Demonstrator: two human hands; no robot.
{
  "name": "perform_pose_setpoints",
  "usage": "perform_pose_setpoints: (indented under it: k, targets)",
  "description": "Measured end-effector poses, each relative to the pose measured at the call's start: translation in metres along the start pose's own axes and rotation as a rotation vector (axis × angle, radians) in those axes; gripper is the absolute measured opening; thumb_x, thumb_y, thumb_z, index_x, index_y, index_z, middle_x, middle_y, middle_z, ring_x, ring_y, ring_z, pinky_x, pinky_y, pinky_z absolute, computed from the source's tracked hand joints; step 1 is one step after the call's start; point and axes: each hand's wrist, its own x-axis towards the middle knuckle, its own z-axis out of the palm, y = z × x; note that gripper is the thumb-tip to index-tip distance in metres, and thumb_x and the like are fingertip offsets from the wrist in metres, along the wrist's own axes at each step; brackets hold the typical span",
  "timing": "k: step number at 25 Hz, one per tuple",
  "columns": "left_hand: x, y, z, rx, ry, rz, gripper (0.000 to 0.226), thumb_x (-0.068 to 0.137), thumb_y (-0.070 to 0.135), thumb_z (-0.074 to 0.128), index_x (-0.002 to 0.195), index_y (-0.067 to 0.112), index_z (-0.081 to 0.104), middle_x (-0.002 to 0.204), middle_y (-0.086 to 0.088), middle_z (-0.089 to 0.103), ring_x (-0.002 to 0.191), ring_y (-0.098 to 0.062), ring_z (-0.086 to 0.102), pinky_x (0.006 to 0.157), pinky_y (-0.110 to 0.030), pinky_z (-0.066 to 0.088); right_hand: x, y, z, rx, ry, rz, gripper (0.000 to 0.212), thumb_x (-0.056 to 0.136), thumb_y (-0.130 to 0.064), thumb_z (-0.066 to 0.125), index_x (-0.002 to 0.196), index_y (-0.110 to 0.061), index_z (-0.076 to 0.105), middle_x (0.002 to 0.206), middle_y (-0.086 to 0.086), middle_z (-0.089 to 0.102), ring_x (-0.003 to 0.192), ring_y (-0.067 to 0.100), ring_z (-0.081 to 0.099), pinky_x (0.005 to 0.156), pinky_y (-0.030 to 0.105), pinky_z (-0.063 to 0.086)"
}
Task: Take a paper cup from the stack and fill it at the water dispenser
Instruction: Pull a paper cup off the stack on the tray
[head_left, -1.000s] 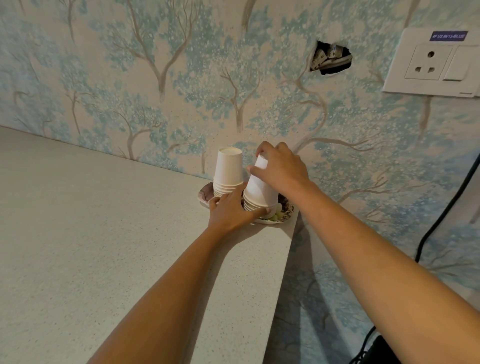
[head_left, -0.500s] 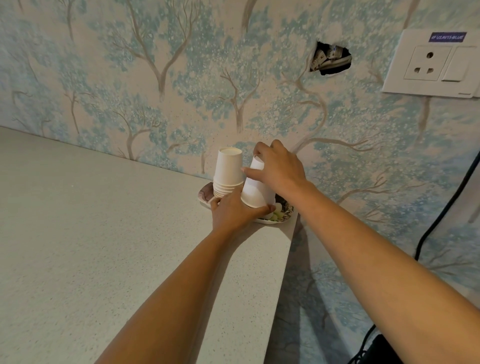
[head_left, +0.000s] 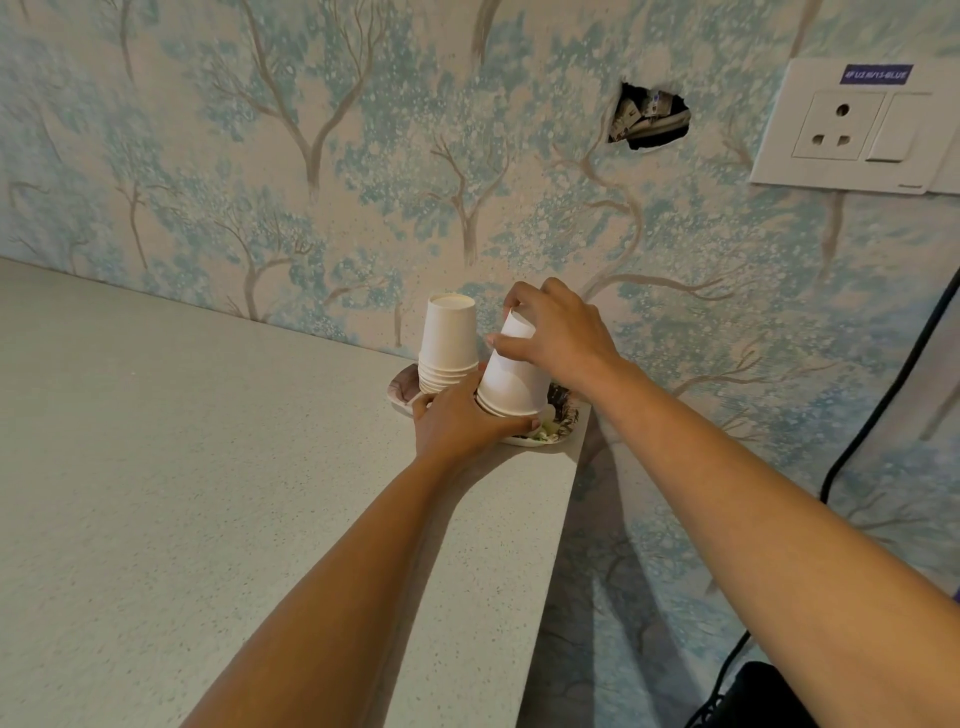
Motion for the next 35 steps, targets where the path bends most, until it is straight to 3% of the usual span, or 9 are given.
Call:
perform_pose_setpoints:
  k: [8,14,18,22,26,35]
  targets:
    - [0.001,-0.003,0.0,0.039,-0.016,0.022,0.069,0.063,0.066,0.066,0.123,0.042,0.044,0.128,0.012,0.058,0.127,-0.014,0.043,0.113,-0.05,0.015,0.0,-0.002,-0.014,-0.058,-0.108,-0.05,0.032,0.081,-0.043,0.061,0.104,-0.023,0.053,0.107,0.004,0.054,0.096,0.027,0.054,0.071,0.032,0.039]
    - [0.004,-0.004,0.002,0.064,0.013,0.019,0.057,0.052,0.067,0.058,0.103,0.044,0.048,0.104,0.015,0.065,0.113,-0.011,0.052,0.105,-0.041,0.019,-0.01,-0.041,-0.001,-0.614,-0.232,-0.126,0.054,0.081,-0.043,0.061,0.126,-0.018,0.045,0.136,0.009,0.037,0.122,0.034,0.035,0.095,0.05,0.036]
    - [0.012,-0.015,0.007,0.152,0.028,0.005,0.047,0.067,0.053,0.064,0.108,0.032,0.055,0.103,0.008,0.069,0.108,-0.013,0.055,0.106,-0.04,0.018,-0.012,-0.053,0.012,-0.883,-0.264,-0.15,0.053,0.084,-0.04,0.057,0.13,-0.016,0.046,0.142,0.009,0.034,0.13,0.035,0.027,0.103,0.063,0.024]
    - [0.015,-0.02,0.011,0.149,0.074,0.003,0.026,0.077,0.043,0.059,0.099,0.03,0.055,0.102,0.004,0.069,0.108,-0.017,0.056,0.108,-0.041,0.02,-0.012,-0.061,0.021,-0.958,-0.27,-0.106,0.055,0.087,-0.038,0.054,0.134,-0.012,0.043,0.144,0.011,0.029,0.134,0.036,0.021,0.103,0.066,0.023]
    - [0.014,-0.022,0.012,0.151,0.049,0.011,0.041,0.071,0.055,0.049,0.101,0.028,0.056,0.101,0.006,0.069,0.105,-0.015,0.056,0.106,-0.039,0.024,-0.011,-0.062,0.021,-0.956,-0.287,-0.075,0.059,0.085,-0.039,0.055,0.135,-0.01,0.041,0.143,0.012,0.028,0.134,0.036,0.02,0.102,0.065,0.027]
    - [0.013,-0.022,0.012,0.191,0.072,0.03,0.041,0.073,0.051,0.045,0.101,0.024,0.058,0.099,0.004,0.069,0.104,-0.016,0.057,0.098,-0.03,0.019,-0.008,-0.067,0.021,-1.0,-0.254,-0.163,0.051,0.082,-0.032,0.061,0.128,-0.013,0.048,0.138,0.011,0.034,0.127,0.033,0.027,0.097,0.06,0.032]
